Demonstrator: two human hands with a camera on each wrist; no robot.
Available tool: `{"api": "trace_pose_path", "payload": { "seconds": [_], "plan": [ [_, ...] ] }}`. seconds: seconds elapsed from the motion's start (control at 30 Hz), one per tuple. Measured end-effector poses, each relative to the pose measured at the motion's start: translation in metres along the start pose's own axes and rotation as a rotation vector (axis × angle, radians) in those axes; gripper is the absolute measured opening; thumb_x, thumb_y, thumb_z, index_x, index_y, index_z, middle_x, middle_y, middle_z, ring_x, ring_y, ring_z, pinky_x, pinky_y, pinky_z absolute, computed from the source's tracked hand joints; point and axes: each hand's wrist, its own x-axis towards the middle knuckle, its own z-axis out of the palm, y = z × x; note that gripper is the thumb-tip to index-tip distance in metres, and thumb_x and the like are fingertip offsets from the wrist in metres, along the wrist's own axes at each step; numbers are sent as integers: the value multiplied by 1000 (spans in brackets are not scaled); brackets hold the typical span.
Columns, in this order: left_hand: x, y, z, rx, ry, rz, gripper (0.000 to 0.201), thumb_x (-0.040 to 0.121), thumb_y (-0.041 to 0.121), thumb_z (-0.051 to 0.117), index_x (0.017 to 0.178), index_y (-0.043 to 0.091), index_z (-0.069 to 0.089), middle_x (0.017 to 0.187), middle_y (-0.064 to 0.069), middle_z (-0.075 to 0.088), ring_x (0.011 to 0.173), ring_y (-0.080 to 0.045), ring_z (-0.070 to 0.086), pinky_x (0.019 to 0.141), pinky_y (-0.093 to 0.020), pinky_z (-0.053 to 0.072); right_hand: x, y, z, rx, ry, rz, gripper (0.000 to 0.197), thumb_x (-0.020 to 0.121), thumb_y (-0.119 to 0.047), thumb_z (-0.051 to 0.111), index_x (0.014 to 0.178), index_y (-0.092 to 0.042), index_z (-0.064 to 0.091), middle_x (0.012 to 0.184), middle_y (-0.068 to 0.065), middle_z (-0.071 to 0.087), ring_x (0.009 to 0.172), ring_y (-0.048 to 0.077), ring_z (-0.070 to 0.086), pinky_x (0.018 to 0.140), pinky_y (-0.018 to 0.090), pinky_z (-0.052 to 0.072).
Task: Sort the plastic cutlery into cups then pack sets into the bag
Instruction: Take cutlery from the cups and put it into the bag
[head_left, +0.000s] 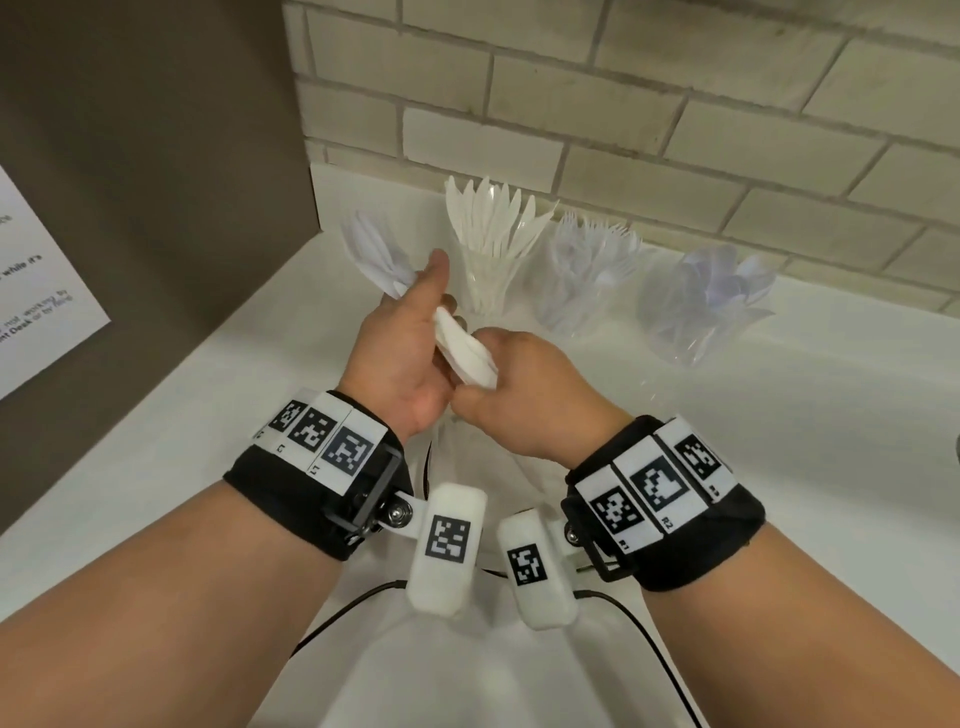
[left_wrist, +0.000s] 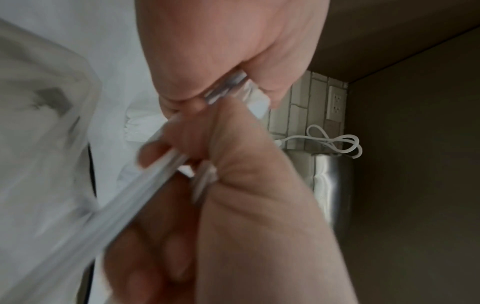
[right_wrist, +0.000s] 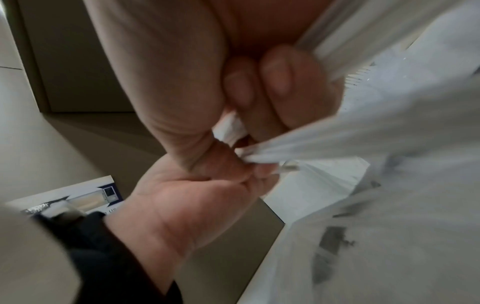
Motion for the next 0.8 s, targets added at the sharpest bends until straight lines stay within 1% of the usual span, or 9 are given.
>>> {"api": "trace_pose_path", "payload": {
  "seconds": [0.07,0.13,0.2,0.33,0.43,0.5,0.57,0.67,0.8],
  "plan": [
    [6,5,-2,-102,43,18,29,86,44,64,78,20,50,57,5,38,50,-10,37,56,-25,37,-1,6,0,2,-46,32,15,85,-15,56,75,-23,48,68,-8,49,58,5,46,50,19,33],
    [12,9,-8,-129,97,27,33,88,51,58,77,21,48,55,6,37,48,-10,36,54,-26,36,0,13,-7,69,-2,83,15,88,-17,53,77,-25,48,69,-6,51,58,7,47,51,22,34],
    [15,11,-15,-73,149,43,35,89,54,52,77,22,47,54,6,38,47,-10,36,50,-25,35,6,16,-24,225,118,130,6,91,-20,52,85,-21,52,70,-5,54,55,8,47,50,22,33],
    [14,9,-24,-44,157,20,36,91,54,49,74,22,46,54,6,37,44,-10,34,47,-24,33,37,14,-67,498,362,128,12,98,-24,47,93,-14,52,70,3,55,52,15,47,46,29,40],
    [14,9,-26,-86,115,-20,37,91,55,49,73,22,46,54,6,37,44,-10,34,48,-24,34,73,7,-88,598,511,53,10,100,-22,43,93,-17,48,73,3,54,65,16,57,63,39,54],
    [15,10,-27,-83,65,-44,34,92,51,49,75,22,46,56,6,38,46,-10,35,51,-25,34,100,2,-94,736,556,-13,11,101,-17,40,92,-22,45,75,6,54,69,22,63,67,41,53],
    [16,13,-26,-33,7,-58,26,94,42,49,77,22,48,58,5,39,49,-10,38,53,-26,34,126,1,-94,808,607,-86,15,100,-11,40,93,-23,44,74,7,53,62,22,60,66,38,50],
    [19,18,-28,51,-45,-37,17,98,26,47,83,19,50,61,3,42,51,-10,41,52,-26,37,161,9,-87,757,714,-156,15,98,-7,44,100,-21,45,77,0,50,58,9,54,71,33,56],
    [24,24,-32,72,-49,-17,10,95,21,48,92,13,54,62,0,43,51,-11,42,51,-27,38,198,27,-72,694,774,-146,13,97,-10,47,105,-19,47,84,-2,53,56,0,57,74,40,59]
  ]
}}
